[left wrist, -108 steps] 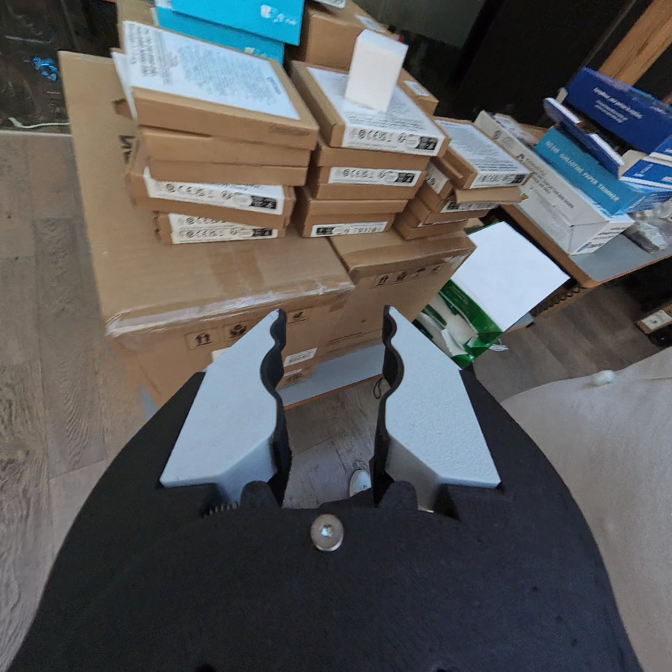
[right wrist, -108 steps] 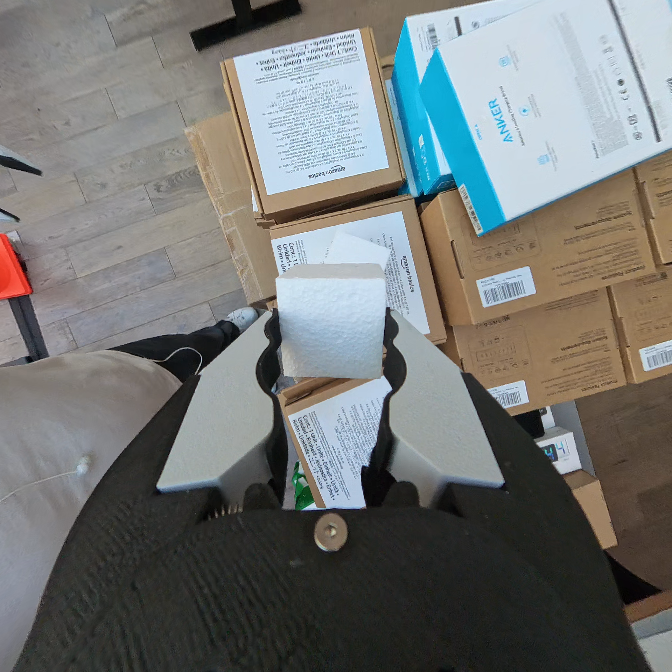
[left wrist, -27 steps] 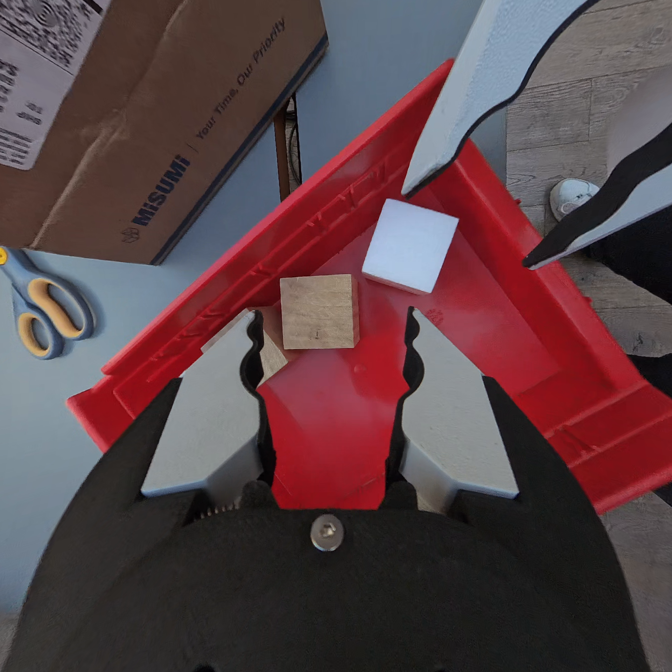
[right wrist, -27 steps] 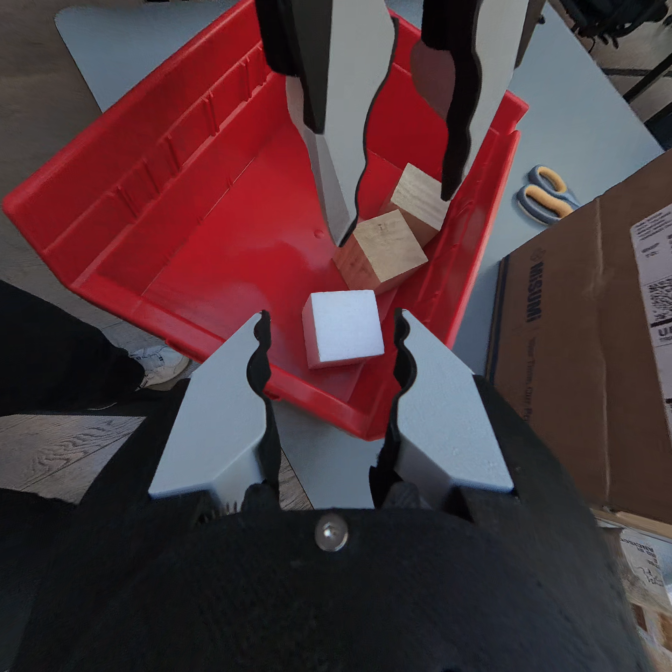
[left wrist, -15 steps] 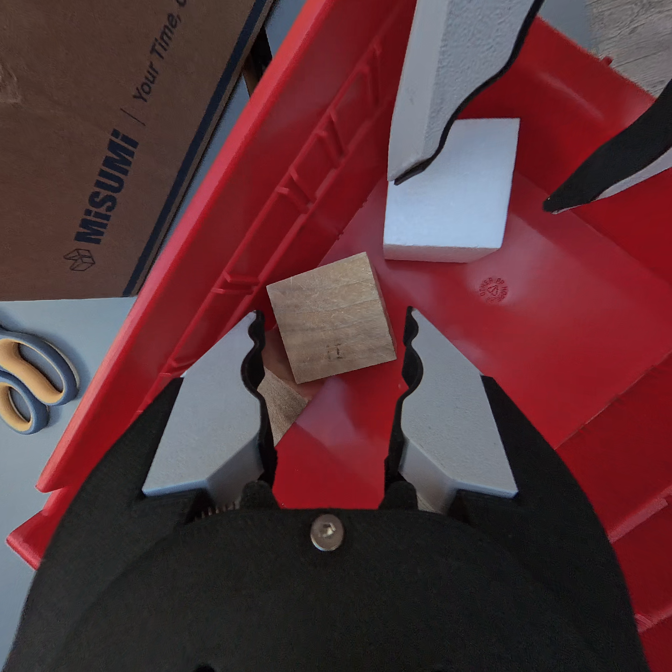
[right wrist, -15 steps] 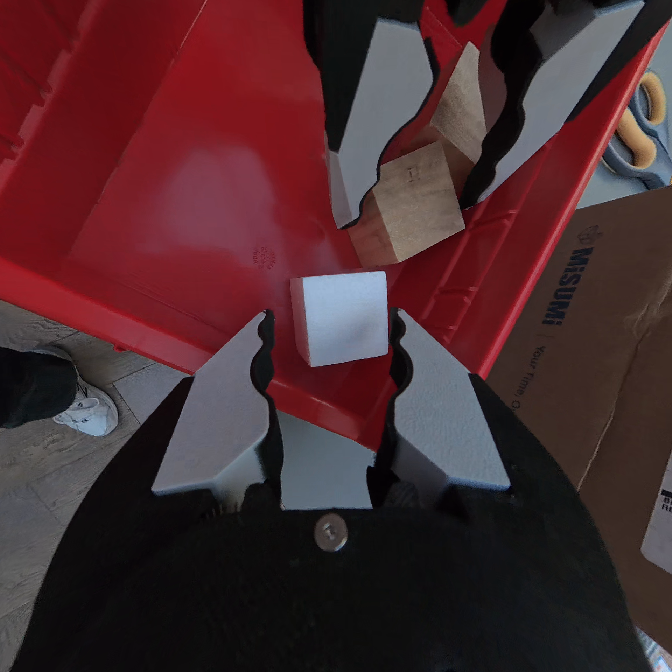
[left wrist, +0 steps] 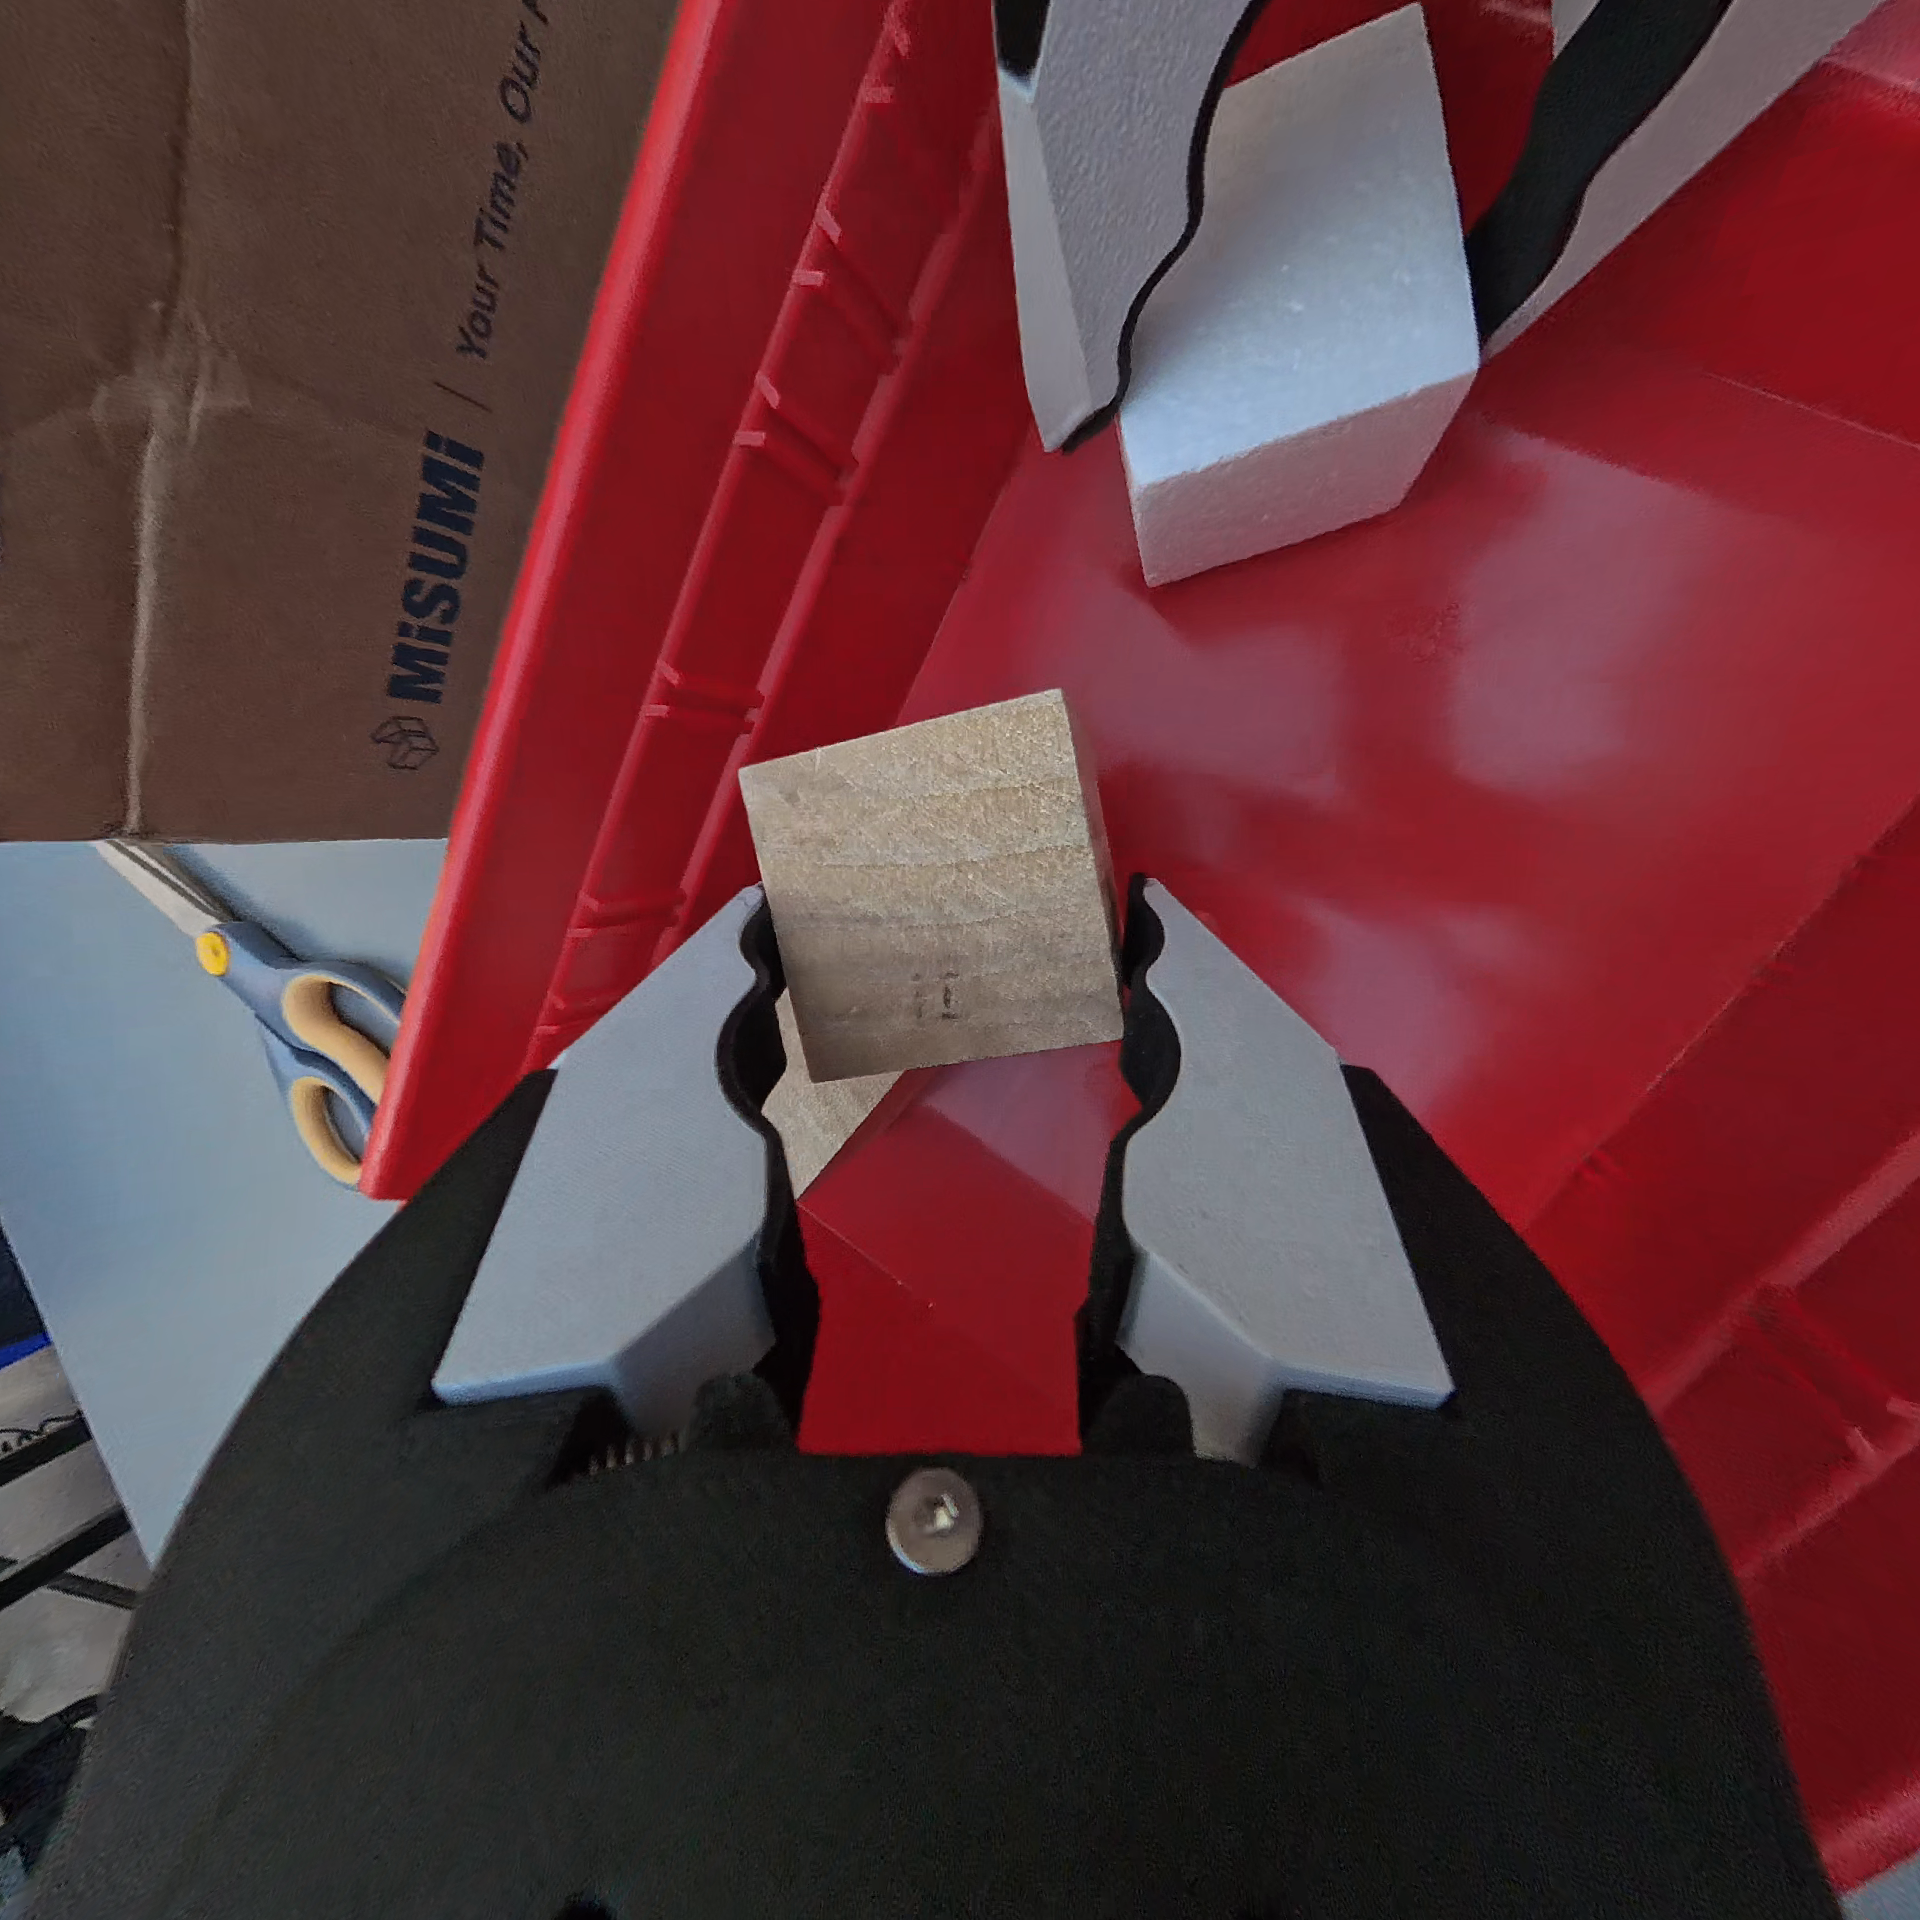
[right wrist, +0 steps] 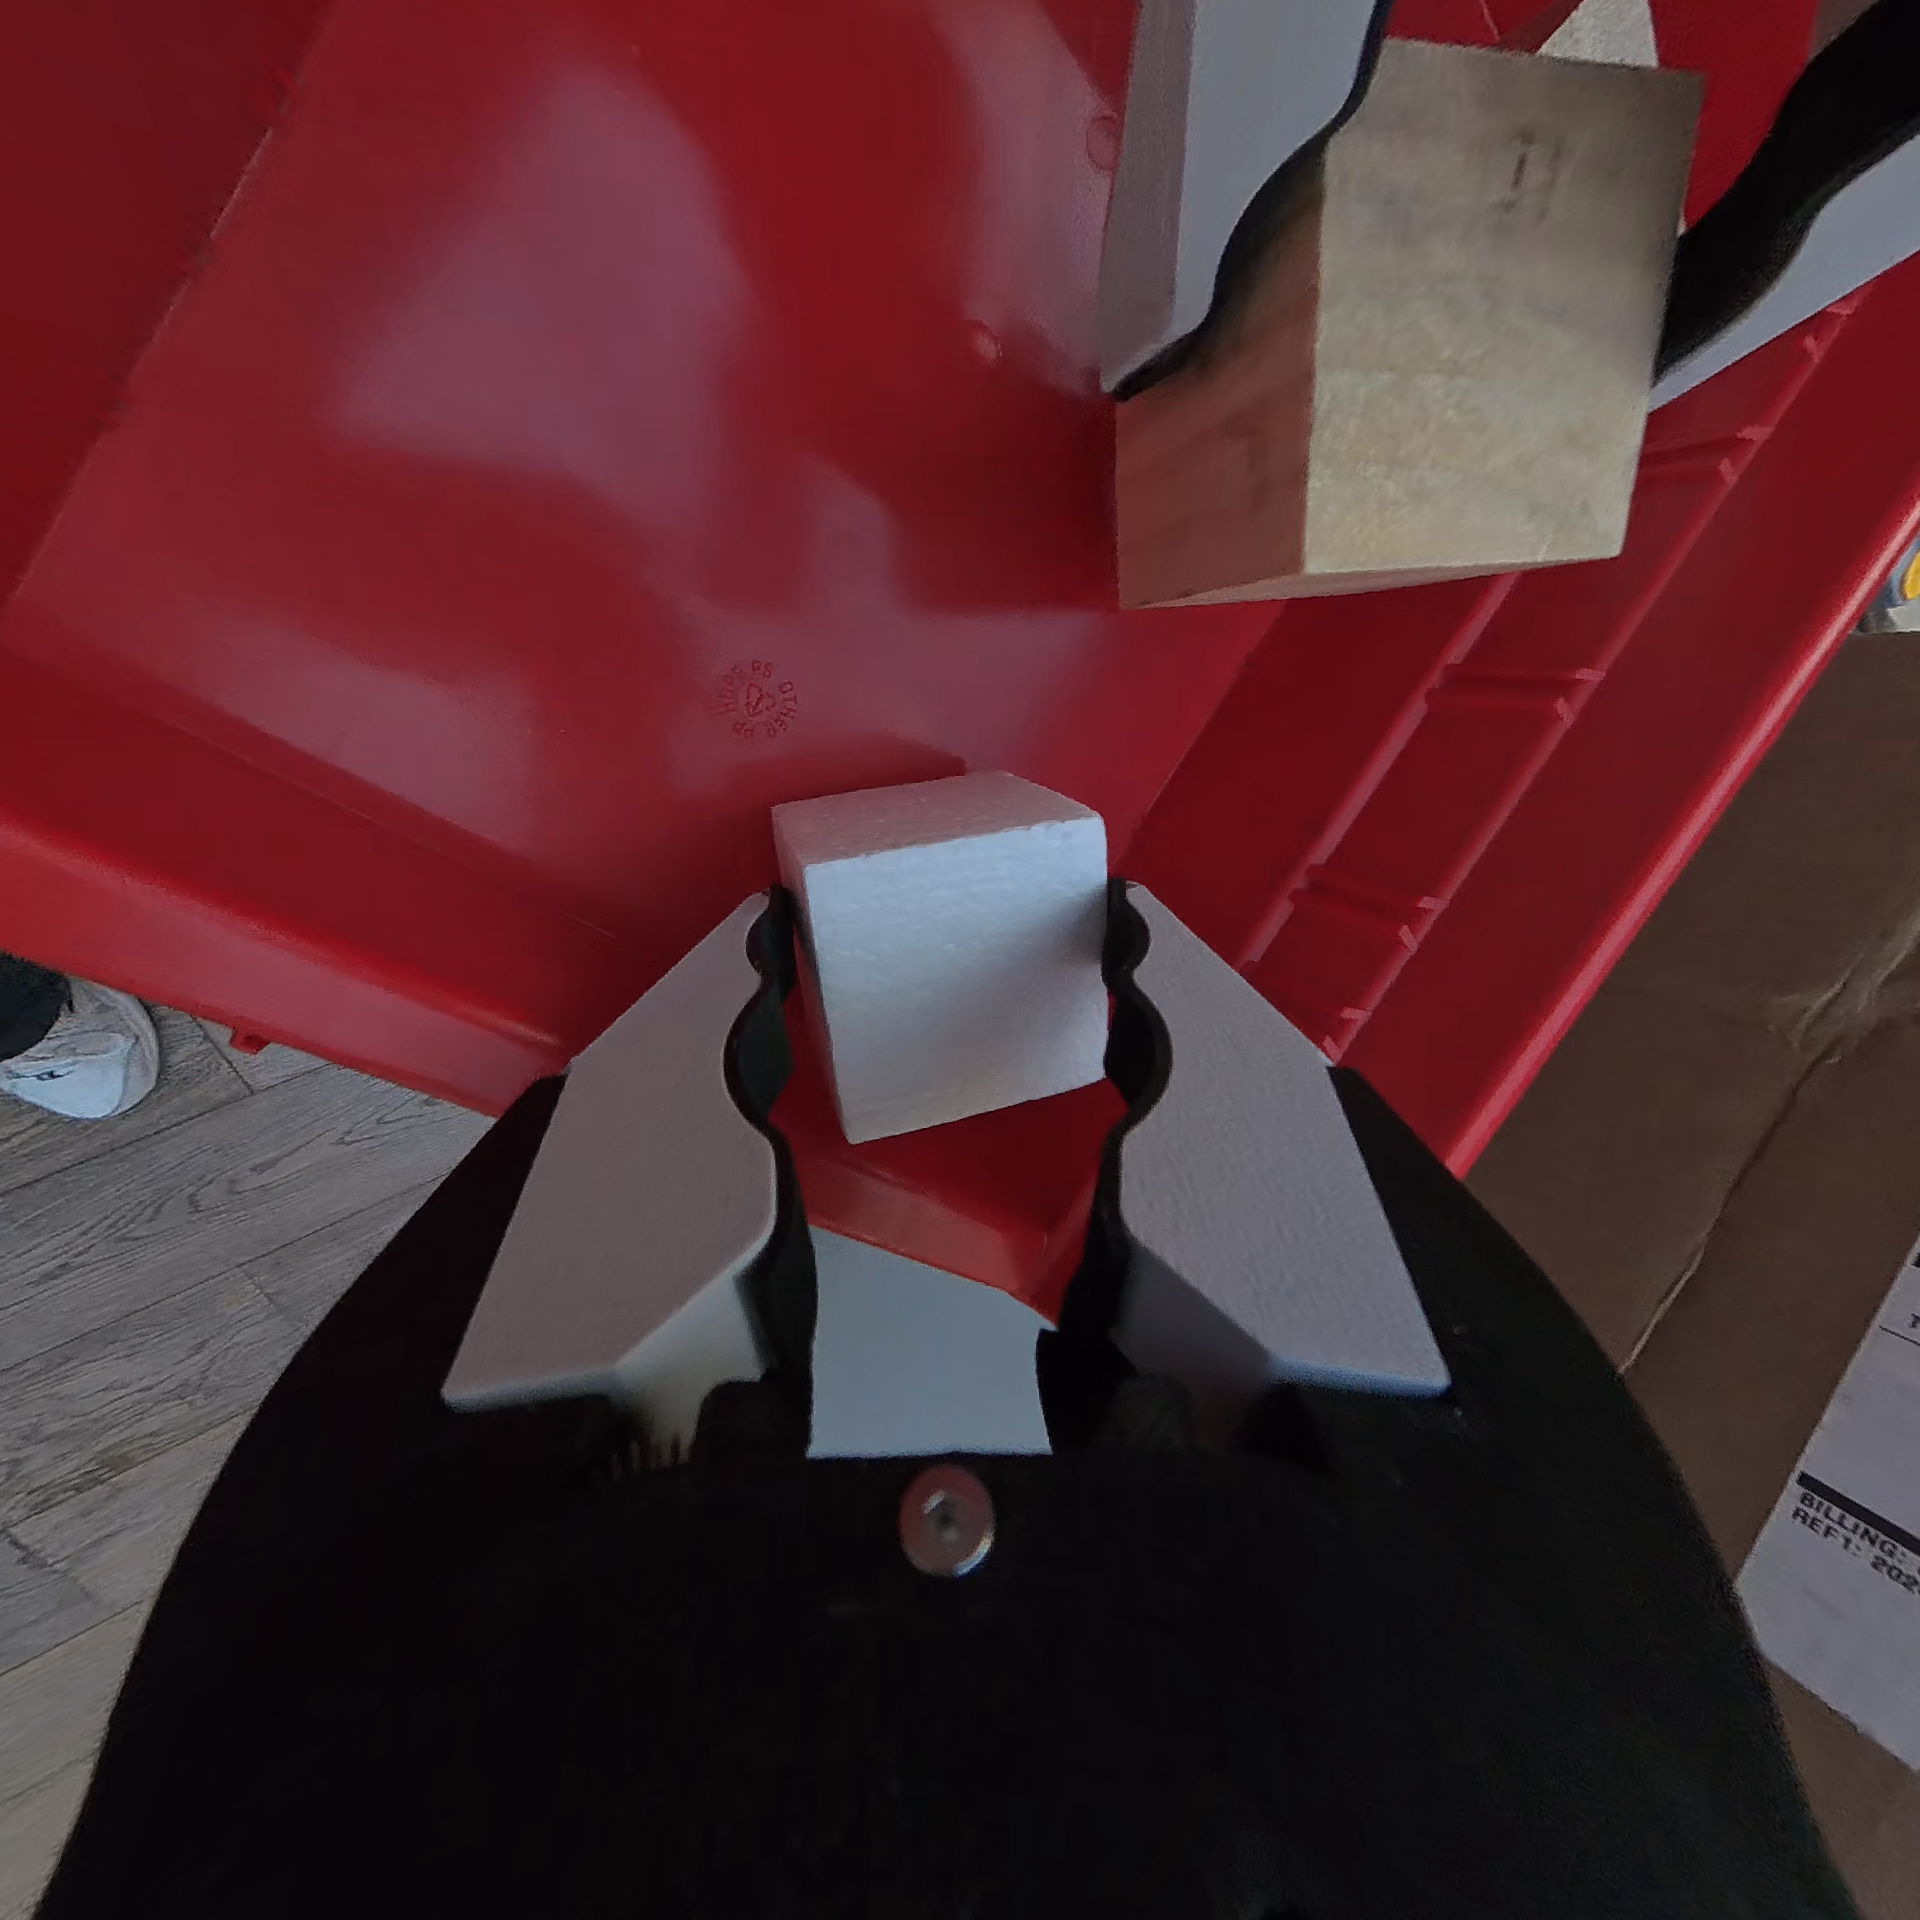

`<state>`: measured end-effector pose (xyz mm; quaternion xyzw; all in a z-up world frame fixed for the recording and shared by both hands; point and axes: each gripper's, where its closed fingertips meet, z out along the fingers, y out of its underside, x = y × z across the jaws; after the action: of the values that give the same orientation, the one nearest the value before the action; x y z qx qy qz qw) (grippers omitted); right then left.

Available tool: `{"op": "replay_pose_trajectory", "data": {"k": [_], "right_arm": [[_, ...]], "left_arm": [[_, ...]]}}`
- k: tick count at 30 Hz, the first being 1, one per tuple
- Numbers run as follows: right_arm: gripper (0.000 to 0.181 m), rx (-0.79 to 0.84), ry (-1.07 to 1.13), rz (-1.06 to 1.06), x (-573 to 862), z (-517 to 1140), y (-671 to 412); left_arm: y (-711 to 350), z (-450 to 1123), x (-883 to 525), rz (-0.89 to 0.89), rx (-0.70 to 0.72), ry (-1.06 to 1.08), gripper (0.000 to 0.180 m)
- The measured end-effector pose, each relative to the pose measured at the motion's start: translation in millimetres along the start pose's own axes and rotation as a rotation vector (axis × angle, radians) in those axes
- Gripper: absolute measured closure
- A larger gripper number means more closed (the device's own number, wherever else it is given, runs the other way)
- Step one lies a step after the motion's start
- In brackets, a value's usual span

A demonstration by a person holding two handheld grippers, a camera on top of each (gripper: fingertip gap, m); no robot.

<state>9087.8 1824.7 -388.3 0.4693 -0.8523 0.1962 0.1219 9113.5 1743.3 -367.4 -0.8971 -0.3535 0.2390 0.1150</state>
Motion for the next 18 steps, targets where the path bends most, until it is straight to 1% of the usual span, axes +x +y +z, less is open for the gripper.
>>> {"op": "replay_pose_trajectory", "data": {"k": [4, 8, 11, 15, 18], "right_arm": [[0.123, 0.027, 0.116, 0.033, 8.2, -23.0, -0.5], [0.123, 0.070, 0.260, 0.192, 26.4, -74.7, 7.5], [0.123, 0.090, 0.393, 0.336, 32.3, -136.6, 33.8], [0.123, 0.070, 0.574, 0.571, 2.1, -243.0, 104.3], [0.122, -0.021, 0.729, 0.757, -64.2, -336.9, 180.1]], "left_arm": [[1.3, -23.6, -3.6, 0.038, 0.024, -0.017, 0.116], [-8.2, -57.7, -5.4, -0.023, 0.073, -0.025, 0.116], [-38.9, -87.6, -4.8, -0.060, 0.133, -0.033, 0.116], [-136.7, -125.2, 9.3, -0.063, 0.273, 0.000, 0.116], [-251.0, -148.0, 36.5, -0.076, 0.431, 0.070, 0.116]]}}
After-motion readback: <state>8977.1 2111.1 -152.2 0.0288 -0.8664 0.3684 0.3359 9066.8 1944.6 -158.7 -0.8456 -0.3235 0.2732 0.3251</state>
